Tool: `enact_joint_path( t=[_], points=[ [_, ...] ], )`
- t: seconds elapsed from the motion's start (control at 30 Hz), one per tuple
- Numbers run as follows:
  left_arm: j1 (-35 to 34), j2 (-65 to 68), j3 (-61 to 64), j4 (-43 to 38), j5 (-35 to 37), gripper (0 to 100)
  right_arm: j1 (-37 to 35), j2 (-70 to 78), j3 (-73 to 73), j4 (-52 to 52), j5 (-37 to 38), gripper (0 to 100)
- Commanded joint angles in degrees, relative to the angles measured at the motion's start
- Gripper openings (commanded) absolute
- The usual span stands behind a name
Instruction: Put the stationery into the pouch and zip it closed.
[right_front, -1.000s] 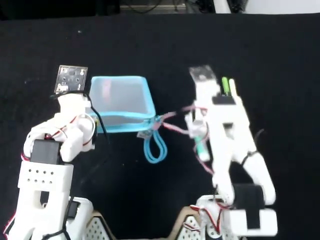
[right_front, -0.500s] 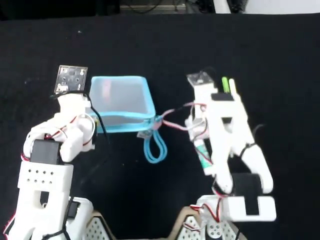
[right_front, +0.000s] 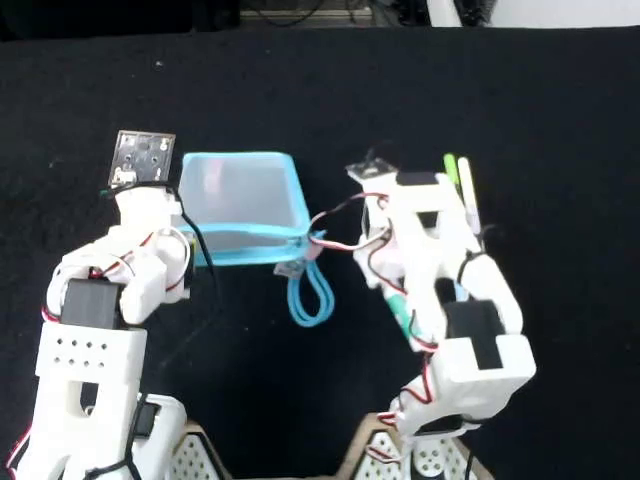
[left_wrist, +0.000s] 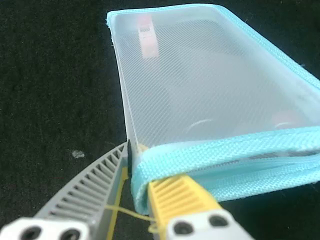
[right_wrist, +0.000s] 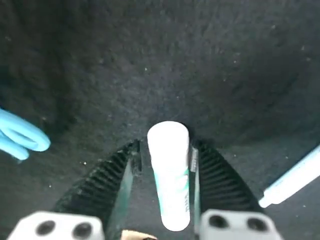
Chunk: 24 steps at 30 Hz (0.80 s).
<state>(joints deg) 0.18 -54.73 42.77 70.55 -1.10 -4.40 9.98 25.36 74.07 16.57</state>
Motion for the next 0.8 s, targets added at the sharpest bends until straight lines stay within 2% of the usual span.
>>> enact_joint_path(
  t=[0.0, 0.03, 0.13, 0.23, 0.37, 0.5, 0.63, 0.77],
  points=[
    [0.1, -0.1, -0.6, -0.6, 0.7, 3, 1.5, -0.3, -1.7, -2.7, 6.0, 3.0],
    [0.1, -0.1, -0.6, -0.6, 0.7, 3, 2.4, -0.7, -1.8, -2.9, 7.3, 0.5],
    [0.1, -0.1, -0.6, -0.6, 0.7, 3, 3.9, -4.2, -3.0, -0.3, 7.9, 1.0],
    [0.1, -0.1, -0.6, -0.6, 0.7, 3, 3.3, -13.6, -3.3, 4.8, 7.6, 1.1],
    [0.2, -0.1, -0.6, -0.7, 0.7, 3, -1.1, -31.2, -2.9, 8.7, 1.4, 1.1],
    [0.2, -0.1, -0.6, -0.7, 0.7, 3, -9.1, -48.7, -3.1, 8.8, -5.5, 1.1],
    [0.2, -0.1, -0.5, -0.7, 0.7, 3, -17.5, -62.5, -1.7, 3.2, -11.1, 1.1],
    [0.2, -0.1, -0.5, -0.7, 0.7, 3, -24.3, -71.7, 2.9, -7.8, -12.0, 1.1]
  ],
)
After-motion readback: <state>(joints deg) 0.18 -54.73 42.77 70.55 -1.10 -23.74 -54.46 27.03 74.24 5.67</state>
